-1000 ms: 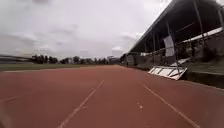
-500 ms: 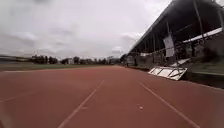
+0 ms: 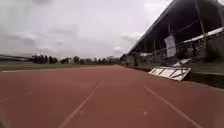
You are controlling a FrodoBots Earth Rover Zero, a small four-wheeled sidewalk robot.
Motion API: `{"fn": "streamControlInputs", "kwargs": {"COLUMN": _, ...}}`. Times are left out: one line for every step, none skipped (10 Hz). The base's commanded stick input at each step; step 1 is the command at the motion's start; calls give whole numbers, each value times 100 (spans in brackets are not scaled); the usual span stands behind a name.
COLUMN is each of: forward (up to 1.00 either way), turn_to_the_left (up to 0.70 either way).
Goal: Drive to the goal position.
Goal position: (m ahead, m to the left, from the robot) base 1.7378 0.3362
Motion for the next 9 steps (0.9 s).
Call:
{"fn": "streamControlInputs", "kwargs": {"forward": 70, "turn_to_the_left": -9}}
{"fn": "streamControlInputs", "kwargs": {"forward": 70, "turn_to_the_left": -9}}
{"fn": "streamControlInputs", "kwargs": {"forward": 70, "turn_to_the_left": -9}}
{"fn": "streamControlInputs", "kwargs": {"forward": 70, "turn_to_the_left": -9}}
{"fn": "streamControlInputs", "kwargs": {"forward": 70, "turn_to_the_left": -9}}
{"fn": "streamControlInputs", "kwargs": {"forward": 70, "turn_to_the_left": -9}}
{"fn": "streamControlInputs", "kwargs": {"forward": 70, "turn_to_the_left": -9}}
{"fn": "streamControlInputs", "kwargs": {"forward": 70, "turn_to_the_left": -9}}
{"fn": "streamControlInputs", "kwargs": {"forward": 70, "turn_to_the_left": -8}}
